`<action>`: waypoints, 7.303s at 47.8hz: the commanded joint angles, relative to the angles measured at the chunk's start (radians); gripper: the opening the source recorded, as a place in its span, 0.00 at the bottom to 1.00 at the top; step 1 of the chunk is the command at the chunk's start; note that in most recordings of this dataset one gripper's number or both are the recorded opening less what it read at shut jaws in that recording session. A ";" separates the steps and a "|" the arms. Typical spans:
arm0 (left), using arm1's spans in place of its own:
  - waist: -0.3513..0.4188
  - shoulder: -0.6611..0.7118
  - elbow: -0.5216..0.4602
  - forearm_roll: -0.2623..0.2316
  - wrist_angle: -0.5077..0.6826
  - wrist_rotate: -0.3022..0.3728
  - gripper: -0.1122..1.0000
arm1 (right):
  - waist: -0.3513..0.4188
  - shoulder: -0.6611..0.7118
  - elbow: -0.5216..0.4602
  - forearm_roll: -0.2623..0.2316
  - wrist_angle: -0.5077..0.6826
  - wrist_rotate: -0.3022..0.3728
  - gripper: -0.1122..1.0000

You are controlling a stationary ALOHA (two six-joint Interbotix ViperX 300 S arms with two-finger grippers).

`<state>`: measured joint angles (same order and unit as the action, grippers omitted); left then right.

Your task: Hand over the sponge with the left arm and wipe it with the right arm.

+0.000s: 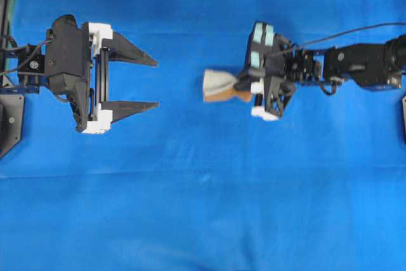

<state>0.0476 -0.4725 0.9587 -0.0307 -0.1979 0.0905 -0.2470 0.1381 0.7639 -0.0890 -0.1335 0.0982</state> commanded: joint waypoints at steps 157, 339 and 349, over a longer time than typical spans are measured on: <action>0.000 0.015 -0.018 0.000 -0.012 0.002 0.90 | 0.295 -0.018 -0.097 0.002 0.156 0.147 0.24; 0.000 -0.483 0.075 0.002 0.318 -0.012 0.90 | 0.196 -0.928 0.138 -0.129 0.394 0.144 0.77; 0.000 -0.643 0.176 0.000 0.331 -0.012 0.90 | 0.196 -1.146 0.305 -0.124 0.383 0.149 0.77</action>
<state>0.0476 -1.0753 1.1229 -0.0307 0.1381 0.0767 -0.0522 -0.9449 1.0339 -0.2163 0.2608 0.2454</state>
